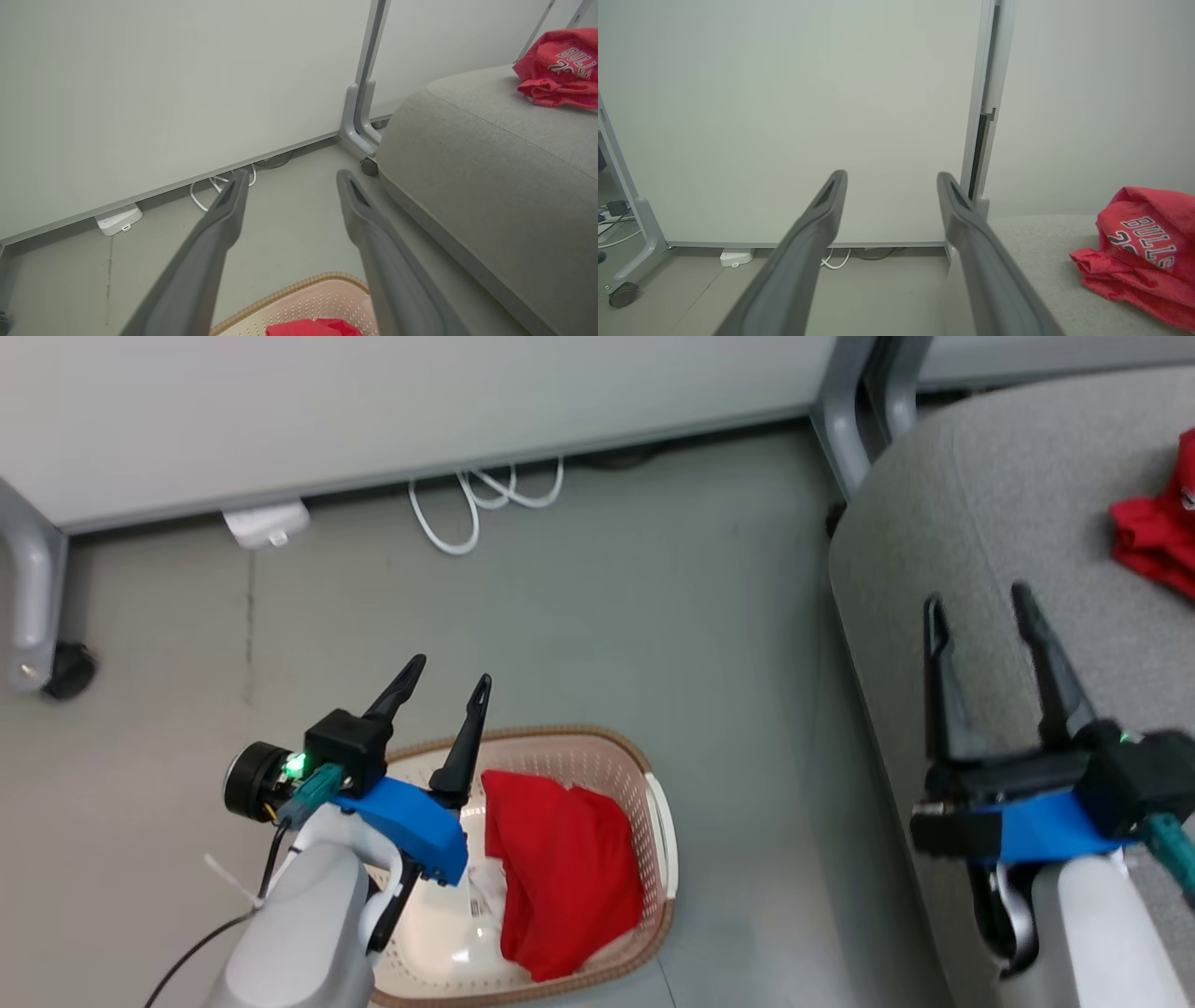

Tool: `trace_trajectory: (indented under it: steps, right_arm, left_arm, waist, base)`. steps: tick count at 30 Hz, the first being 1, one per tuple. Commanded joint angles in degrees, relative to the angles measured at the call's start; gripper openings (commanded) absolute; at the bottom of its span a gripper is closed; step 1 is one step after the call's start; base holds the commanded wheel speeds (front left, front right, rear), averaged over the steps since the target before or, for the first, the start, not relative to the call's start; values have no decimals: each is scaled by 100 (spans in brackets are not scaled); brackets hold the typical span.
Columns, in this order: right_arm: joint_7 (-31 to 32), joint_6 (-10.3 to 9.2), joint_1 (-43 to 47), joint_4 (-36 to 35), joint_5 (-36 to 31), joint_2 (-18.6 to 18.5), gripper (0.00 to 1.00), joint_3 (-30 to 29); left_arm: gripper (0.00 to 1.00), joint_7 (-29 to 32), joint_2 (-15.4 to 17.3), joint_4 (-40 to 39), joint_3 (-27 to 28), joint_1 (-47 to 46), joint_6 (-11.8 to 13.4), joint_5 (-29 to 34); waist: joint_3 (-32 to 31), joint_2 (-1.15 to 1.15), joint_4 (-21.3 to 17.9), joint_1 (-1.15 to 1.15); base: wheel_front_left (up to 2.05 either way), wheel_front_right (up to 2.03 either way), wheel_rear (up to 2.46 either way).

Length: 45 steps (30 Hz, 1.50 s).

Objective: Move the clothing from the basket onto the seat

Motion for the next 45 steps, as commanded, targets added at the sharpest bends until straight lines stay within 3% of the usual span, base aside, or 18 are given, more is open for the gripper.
trace_trajectory:
  steps: [1, 7, 18, 31, 45]
  right_arm:
    - [-3, -4, -285, -84, -46, -19, 100, -3]
    - [-3, -4, -911, -232, -98, -5, 100, -16]
    - [-3, -5, -1506, -370, -216, 39, 100, 31]
    - [-4, -5, -1833, -498, -288, 66, 100, 53]
    - [-4, -5, -1847, -552, -266, 77, 100, 31]
  left_arm:
    - [100, 0, 120, 203, -114, -193, -16, -34]
    - [100, 128, 235, 1416, -867, -883, -11, -526]
    - [100, 682, 372, 2653, -2044, -1710, -9, -1273]
    - [100, 1340, 434, 2906, -2658, -2076, -10, -2532]
    - [100, 1259, 499, 2653, -3412, -2613, -10, -3316]
  waist:
    - [656, 0, -289, -2]
    - [1470, 0, -465, -2]
    - [2560, 0, -558, -2]
    - [3394, 0, -584, -2]
    - [3951, 0, -672, -2]
  base:
    - [0, 0, 0]
    - [0, 0, 0]
    - [0, 0, 0]
    - [0, 0, 0]
    - [0, 0, 0]
